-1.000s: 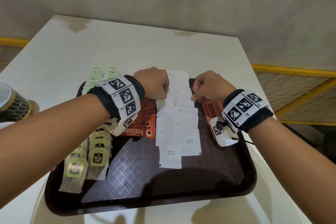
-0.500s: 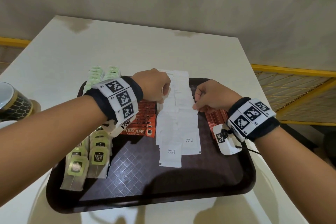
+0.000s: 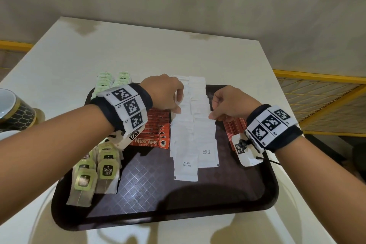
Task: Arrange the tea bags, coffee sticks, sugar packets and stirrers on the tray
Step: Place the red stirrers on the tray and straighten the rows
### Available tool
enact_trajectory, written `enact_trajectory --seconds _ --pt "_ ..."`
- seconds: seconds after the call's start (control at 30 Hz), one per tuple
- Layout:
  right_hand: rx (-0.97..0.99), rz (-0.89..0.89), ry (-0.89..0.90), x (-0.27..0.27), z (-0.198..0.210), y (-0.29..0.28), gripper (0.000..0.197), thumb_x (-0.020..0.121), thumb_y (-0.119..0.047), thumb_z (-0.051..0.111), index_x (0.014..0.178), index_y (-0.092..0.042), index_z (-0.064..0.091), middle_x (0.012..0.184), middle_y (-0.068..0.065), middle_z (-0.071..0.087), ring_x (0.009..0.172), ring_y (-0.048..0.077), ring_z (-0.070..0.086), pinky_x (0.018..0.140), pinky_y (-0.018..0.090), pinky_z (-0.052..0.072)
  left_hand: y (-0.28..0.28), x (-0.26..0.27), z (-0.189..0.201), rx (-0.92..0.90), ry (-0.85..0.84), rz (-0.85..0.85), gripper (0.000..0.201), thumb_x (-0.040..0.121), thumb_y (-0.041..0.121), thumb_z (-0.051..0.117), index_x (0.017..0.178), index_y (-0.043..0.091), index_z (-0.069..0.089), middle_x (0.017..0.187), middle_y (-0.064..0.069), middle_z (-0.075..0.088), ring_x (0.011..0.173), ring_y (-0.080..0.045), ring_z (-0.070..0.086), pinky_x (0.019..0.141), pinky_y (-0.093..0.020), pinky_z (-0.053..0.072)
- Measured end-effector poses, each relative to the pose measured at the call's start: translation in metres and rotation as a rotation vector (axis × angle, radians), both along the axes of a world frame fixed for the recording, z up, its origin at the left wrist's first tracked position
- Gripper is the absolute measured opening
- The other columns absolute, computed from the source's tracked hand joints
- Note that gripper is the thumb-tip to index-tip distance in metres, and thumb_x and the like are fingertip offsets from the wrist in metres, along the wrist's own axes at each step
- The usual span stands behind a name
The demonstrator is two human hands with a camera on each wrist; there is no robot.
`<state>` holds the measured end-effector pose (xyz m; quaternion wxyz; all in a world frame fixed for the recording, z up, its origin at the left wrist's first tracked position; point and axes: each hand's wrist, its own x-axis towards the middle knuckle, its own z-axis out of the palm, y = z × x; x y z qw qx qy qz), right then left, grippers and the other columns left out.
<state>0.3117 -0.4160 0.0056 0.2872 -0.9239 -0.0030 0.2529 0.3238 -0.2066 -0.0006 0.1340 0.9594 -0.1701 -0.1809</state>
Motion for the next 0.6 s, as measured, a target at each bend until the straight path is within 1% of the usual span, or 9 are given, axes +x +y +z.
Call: enact_trajectory --seconds 0.07,0.13,0.17,0.27,0.37,0.47,0.53,0.6 --pt "-0.022 -0.029 -0.042 0.000 0.000 -0.002 0.020 0.079 -0.011 0.078 0.073 -0.010 0.059 0.071 0.007 0.072 0.065 0.016 0.067 0.058 0.028 0.056 0.000 0.000 0.001 -0.006 -0.041 0.004 0.029 0.078 0.043 0.077 0.092 0.024 0.060 0.078 0.017 0.054 0.085 -0.014 0.056 0.073 -0.029 0.040" --pt "-0.027 -0.067 -0.067 0.000 0.000 -0.003 0.018 0.082 -0.012 0.076 0.075 -0.008 0.059 0.075 0.010 0.073 0.068 0.019 0.069 0.064 0.031 0.060 0.001 0.000 0.003 -0.019 -0.081 0.014 0.026 0.080 0.041 0.076 0.091 0.024 0.061 0.078 0.015 0.055 0.085 -0.015 0.057 0.073 -0.030 0.041" --pt "-0.019 -0.077 -0.055 -0.001 -0.001 -0.003 0.018 0.083 -0.011 0.075 0.075 -0.008 0.060 0.075 0.011 0.073 0.069 0.020 0.070 0.064 0.031 0.060 0.001 0.000 0.003 -0.027 -0.096 0.018 0.024 0.081 0.040 0.075 0.091 0.023 0.061 0.080 0.013 0.056 0.086 -0.016 0.057 0.073 -0.030 0.042" --pt "0.042 -0.115 -0.029 -0.001 -0.003 0.001 0.017 0.084 -0.004 0.072 0.073 -0.008 0.059 0.075 0.012 0.072 0.067 0.020 0.070 0.058 0.027 0.058 0.000 -0.001 0.005 -0.047 -0.136 0.022 0.017 0.085 0.035 0.071 0.093 0.021 0.063 0.084 0.010 0.058 0.087 -0.019 0.059 0.072 -0.029 0.042" --pt "0.068 -0.145 -0.077 0.000 -0.002 0.006 0.017 0.084 0.000 0.069 0.074 -0.007 0.058 0.070 0.009 0.070 0.061 0.016 0.068 0.054 0.026 0.056 -0.002 -0.003 0.007 -0.058 -0.150 0.022 0.011 0.087 0.031 0.069 0.092 0.022 0.064 0.085 0.008 0.058 0.088 -0.020 0.060 0.071 -0.029 0.042" --pt "0.048 -0.126 -0.099 0.001 0.000 0.010 0.015 0.084 0.001 0.069 0.076 -0.006 0.059 0.070 0.010 0.069 0.062 0.017 0.068 0.059 0.029 0.059 -0.003 -0.005 0.009 -0.070 -0.154 0.017 0.006 0.088 0.027 0.067 0.091 0.022 0.065 0.086 0.007 0.059 0.088 -0.021 0.061 0.071 -0.029 0.043" --pt "0.033 -0.109 -0.104 0.000 0.002 0.012 0.013 0.082 0.002 0.071 0.079 -0.004 0.060 0.075 0.014 0.071 0.066 0.021 0.070 0.063 0.032 0.060 -0.004 -0.007 0.010 -0.080 -0.155 0.013 0.004 0.088 0.025 0.066 0.090 0.022 0.066 0.085 0.007 0.059 0.087 -0.021 0.061 0.071 -0.029 0.043" --pt "0.020 -0.097 -0.104 -0.001 0.003 0.013 0.011 0.082 0.000 0.072 0.080 -0.003 0.062 0.079 0.016 0.072 0.072 0.024 0.072 0.068 0.035 0.061 -0.004 -0.010 0.010 -0.077 -0.147 -0.006 0.006 0.089 0.023 0.064 0.091 0.021 0.069 0.084 0.007 0.060 0.088 -0.020 0.062 0.072 -0.028 0.044"
